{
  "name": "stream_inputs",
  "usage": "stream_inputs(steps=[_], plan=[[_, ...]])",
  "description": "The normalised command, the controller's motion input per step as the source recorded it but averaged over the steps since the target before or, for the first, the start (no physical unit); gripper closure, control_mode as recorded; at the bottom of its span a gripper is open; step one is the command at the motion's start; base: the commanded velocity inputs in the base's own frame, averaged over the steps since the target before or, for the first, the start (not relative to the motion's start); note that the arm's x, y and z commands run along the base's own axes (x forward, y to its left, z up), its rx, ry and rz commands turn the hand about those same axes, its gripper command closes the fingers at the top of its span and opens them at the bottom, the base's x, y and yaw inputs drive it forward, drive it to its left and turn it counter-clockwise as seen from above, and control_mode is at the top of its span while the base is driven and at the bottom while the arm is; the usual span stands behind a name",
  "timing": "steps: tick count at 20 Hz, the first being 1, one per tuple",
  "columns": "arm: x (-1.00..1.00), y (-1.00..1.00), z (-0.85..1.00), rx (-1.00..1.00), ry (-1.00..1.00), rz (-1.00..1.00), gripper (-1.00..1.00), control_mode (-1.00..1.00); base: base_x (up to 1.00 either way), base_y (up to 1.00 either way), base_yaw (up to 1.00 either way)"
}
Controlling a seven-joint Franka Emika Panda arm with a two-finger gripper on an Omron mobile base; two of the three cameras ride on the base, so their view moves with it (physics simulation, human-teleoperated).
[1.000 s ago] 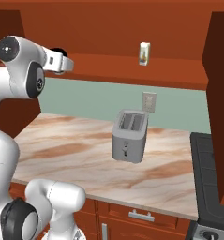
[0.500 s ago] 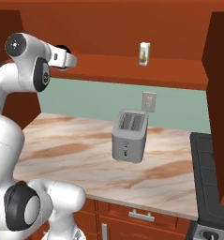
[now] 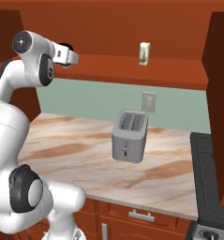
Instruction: Sort all alcoholic drinks to one cabinet, and non-alcoholic drinks to the other.
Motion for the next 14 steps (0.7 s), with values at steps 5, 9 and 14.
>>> stream_inputs(steps=[5, 9, 14], plan=[[0.33, 0.05, 0.0, 0.0, 0.03, 0.0, 1.0, -1.0, 0.0, 0.0, 0.0], [0.33, 0.04, 0.0, 0.0, 0.04, 0.0, 1.0, -1.0, 0.0, 0.0, 0.0], [0.34, 0.06, 0.0, -0.01, 0.02, 0.0, 1.0, -1.0, 0.0, 0.0, 0.0]])
